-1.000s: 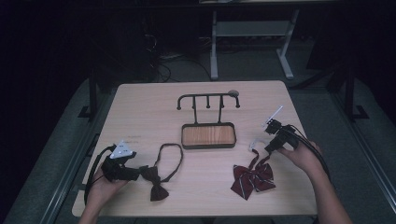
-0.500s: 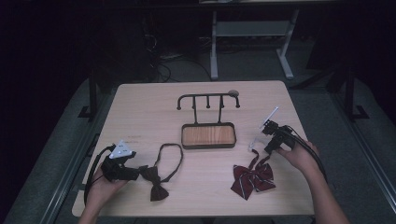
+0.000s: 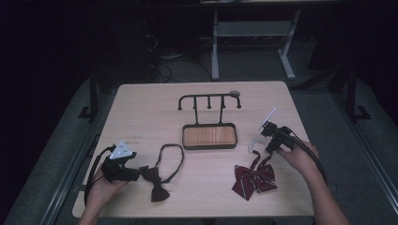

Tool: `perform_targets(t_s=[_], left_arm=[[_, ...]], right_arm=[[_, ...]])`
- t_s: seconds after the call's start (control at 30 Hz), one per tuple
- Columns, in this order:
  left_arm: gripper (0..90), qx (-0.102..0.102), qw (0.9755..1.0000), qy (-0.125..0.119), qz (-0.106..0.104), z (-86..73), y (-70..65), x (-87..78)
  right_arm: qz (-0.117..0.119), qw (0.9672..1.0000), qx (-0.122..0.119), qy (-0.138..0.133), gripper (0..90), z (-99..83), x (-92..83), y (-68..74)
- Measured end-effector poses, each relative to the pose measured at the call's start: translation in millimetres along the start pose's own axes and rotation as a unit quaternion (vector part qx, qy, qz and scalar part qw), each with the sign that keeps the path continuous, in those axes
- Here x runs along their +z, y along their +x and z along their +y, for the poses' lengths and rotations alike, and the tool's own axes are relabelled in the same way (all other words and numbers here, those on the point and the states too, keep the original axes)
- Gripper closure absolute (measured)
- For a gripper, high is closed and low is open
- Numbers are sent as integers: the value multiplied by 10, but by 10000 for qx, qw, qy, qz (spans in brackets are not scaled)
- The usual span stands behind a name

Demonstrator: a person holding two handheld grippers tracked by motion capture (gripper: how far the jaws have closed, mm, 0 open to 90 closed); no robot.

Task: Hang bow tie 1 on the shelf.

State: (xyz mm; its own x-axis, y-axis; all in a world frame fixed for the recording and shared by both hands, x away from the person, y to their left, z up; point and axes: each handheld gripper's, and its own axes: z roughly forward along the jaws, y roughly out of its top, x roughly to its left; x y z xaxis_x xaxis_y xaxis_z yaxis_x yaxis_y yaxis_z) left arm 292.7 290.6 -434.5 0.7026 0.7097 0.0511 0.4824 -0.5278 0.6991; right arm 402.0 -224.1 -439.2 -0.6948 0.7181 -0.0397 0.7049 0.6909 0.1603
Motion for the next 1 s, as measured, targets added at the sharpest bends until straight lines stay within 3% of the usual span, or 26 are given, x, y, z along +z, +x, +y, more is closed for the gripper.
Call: perform_targets(t_s=[0.23,0.4,0.67,1.0], left_arm=[[268,-13,10000,-8,-16,-2,0,3],[268,-8,10000,37,-24,-1,-1,4],[268,8,10000,42,-36,-1,-8,17],[267,5,10000,21,-37,-3,-9,23]], right_arm=[[49,10000,-66,21,833,3,-10,25],[120,9998,-73,-127,838,-20,-82,33],[433,9979,-160,-459,837,-73,-246,51],[838,9928,-503,-696,833,-61,-473,114]])
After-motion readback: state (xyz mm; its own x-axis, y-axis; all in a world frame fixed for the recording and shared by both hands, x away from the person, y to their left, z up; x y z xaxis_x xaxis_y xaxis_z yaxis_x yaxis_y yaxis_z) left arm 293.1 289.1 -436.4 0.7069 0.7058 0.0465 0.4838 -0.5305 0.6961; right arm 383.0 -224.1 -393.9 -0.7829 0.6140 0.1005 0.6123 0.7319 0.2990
